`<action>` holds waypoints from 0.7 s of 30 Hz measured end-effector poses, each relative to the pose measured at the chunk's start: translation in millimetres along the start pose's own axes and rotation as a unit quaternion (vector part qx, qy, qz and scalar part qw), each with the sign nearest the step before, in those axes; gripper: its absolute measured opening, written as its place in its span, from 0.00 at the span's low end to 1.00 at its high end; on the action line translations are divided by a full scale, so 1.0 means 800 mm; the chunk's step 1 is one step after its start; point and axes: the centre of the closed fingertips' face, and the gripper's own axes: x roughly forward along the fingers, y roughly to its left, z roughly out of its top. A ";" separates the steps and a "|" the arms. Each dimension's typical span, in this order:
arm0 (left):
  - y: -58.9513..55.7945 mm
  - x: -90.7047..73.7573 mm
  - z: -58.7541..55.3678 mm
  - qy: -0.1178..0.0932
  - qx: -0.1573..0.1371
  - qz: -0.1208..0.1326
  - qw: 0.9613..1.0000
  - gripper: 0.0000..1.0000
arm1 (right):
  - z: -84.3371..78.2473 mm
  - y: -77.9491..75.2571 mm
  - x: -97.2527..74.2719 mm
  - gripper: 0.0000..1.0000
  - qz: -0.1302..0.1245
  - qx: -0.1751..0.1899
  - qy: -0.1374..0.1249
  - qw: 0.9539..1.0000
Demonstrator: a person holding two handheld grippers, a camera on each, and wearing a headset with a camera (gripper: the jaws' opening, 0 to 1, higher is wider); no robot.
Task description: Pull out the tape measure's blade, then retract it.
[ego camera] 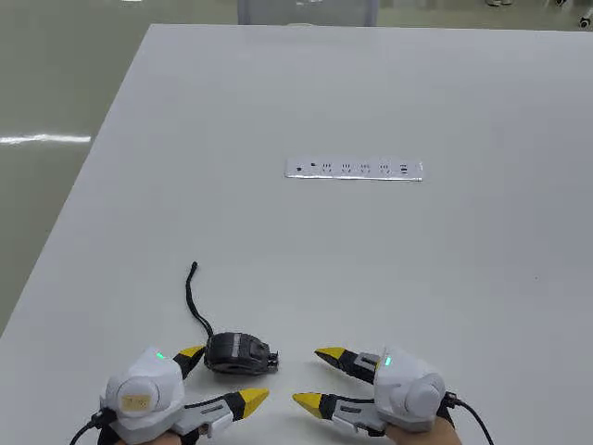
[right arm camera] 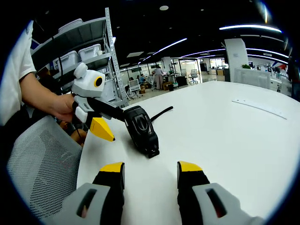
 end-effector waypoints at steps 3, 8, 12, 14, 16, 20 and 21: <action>0.000 -0.007 0.000 -0.005 -0.001 -0.005 1.000 0.76 | -0.002 0.001 -0.006 0.46 -0.005 0.000 0.001 1.000; 0.000 -0.017 0.002 -0.015 -0.003 -0.012 1.000 0.76 | -0.003 -0.001 -0.016 0.47 -0.016 0.004 -0.002 1.000; -0.002 -0.025 -0.002 -0.011 0.008 -0.017 1.000 0.76 | -0.002 0.001 -0.025 0.49 -0.022 0.006 -0.002 1.000; -0.004 -0.028 -0.004 -0.010 0.011 -0.024 1.000 0.77 | -0.003 0.001 -0.029 0.49 -0.025 0.008 -0.003 1.000; -0.004 -0.032 -0.006 -0.009 0.015 -0.027 0.999 0.77 | -0.006 0.001 -0.034 0.49 -0.028 0.009 -0.001 1.000; 0.001 -0.040 -0.005 -0.015 0.017 -0.028 0.999 0.77 | -0.010 0.000 -0.047 0.50 -0.035 0.010 0.001 0.999; 0.001 -0.043 -0.005 -0.017 0.017 -0.029 0.999 0.77 | -0.010 0.000 -0.050 0.50 -0.036 0.010 0.001 0.999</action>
